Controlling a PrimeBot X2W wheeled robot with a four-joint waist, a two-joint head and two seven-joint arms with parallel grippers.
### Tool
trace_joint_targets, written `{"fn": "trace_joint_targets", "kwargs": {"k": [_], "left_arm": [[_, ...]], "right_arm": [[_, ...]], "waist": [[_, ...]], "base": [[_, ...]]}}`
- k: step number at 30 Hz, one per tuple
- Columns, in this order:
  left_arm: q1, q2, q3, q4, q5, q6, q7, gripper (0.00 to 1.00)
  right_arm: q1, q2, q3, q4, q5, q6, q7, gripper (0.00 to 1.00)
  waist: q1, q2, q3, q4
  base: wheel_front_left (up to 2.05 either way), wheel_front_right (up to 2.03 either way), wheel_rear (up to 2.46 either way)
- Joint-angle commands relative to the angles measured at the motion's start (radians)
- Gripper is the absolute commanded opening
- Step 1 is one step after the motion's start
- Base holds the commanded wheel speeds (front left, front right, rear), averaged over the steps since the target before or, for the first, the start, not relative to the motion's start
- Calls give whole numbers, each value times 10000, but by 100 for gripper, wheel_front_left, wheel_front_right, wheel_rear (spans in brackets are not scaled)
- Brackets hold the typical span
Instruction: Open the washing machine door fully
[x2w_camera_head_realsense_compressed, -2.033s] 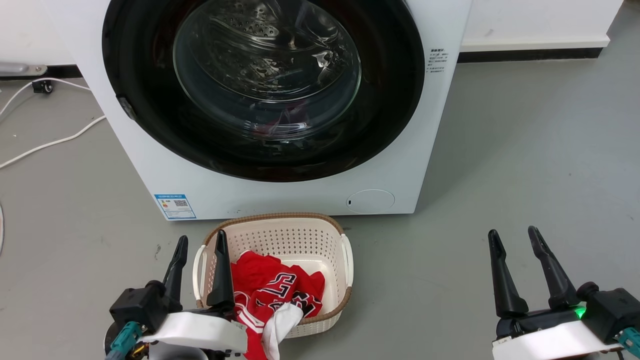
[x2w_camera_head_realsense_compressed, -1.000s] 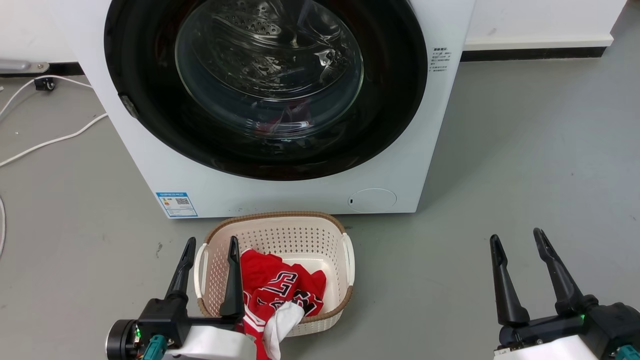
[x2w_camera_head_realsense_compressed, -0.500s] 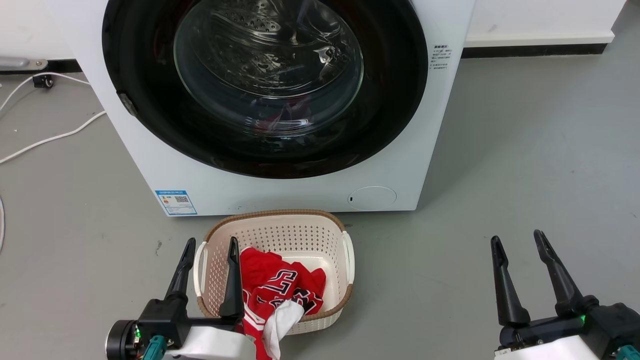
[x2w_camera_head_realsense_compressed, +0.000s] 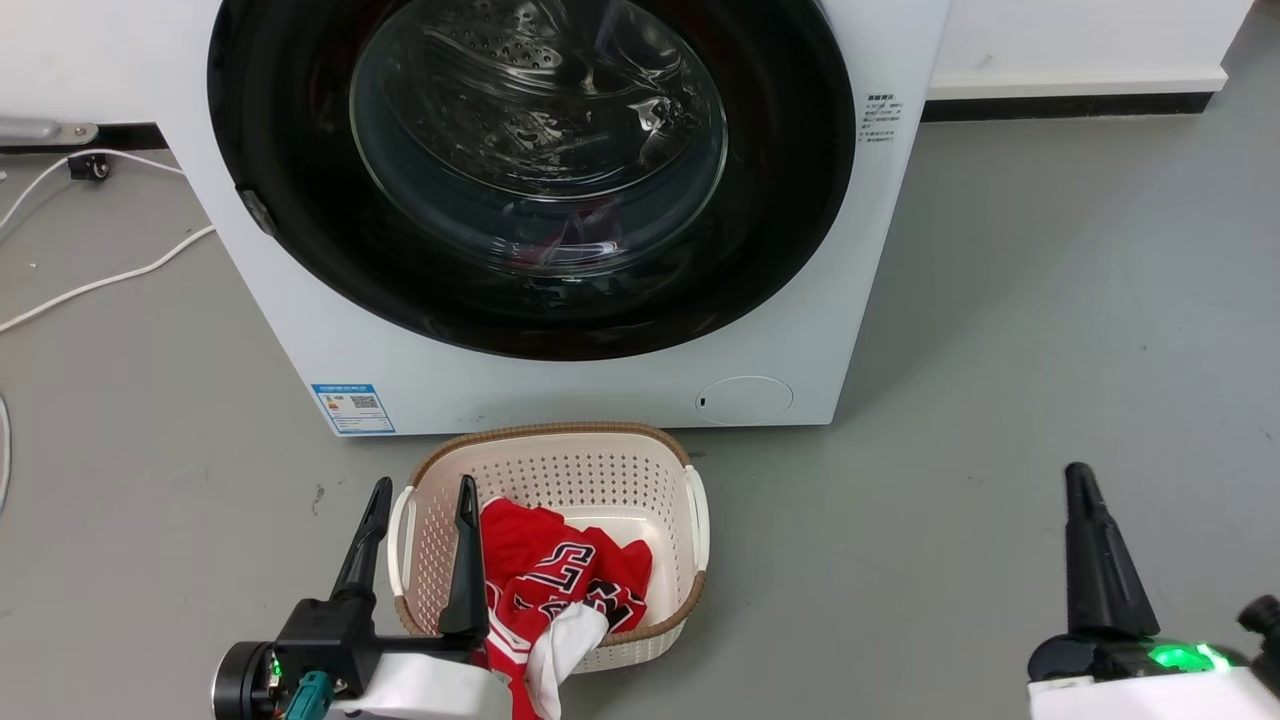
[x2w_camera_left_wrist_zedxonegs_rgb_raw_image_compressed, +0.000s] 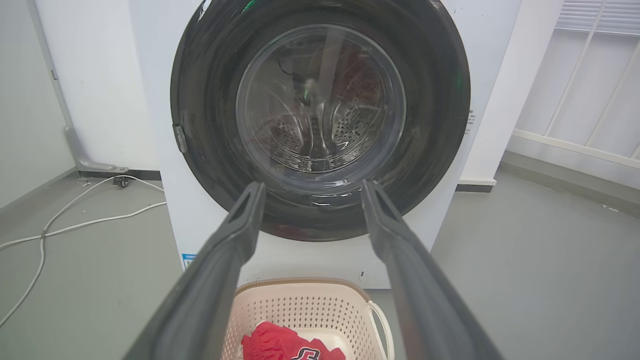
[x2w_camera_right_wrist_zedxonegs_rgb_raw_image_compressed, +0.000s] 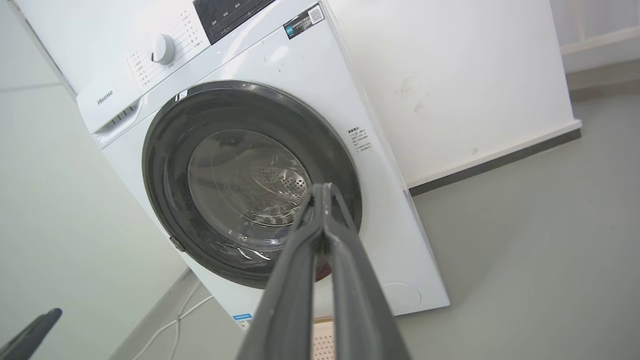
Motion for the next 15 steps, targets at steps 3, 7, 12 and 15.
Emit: {"fn": "trace_joint_targets", "kwargs": {"k": [3,7,12,15], "left_arm": [[108,18,-30,16,-9,39,-28,100],[99,18,-50,28,-24,40,-28,100],[94,18,-40,43,-43,58,-28,100],[94,18,-31,58,-41,47,-28,100]], "right_arm": [[-98,-22,228,152,4033,-3,-27,0],[-220,-26,583,129,8072,-3,-25,0],[-266,-17,968,-425,11431,-3,-23,0],[-270,-17,1361,-852,13012,-3,142,0]], "waist": [[0,-1,-30,-14],[0,-1,-41,-4],[0,-1,-36,18],[0,-1,-22,23]], "base": [[0,0,0],[0,0,0],[0,0,0],[0,0,0]]}}
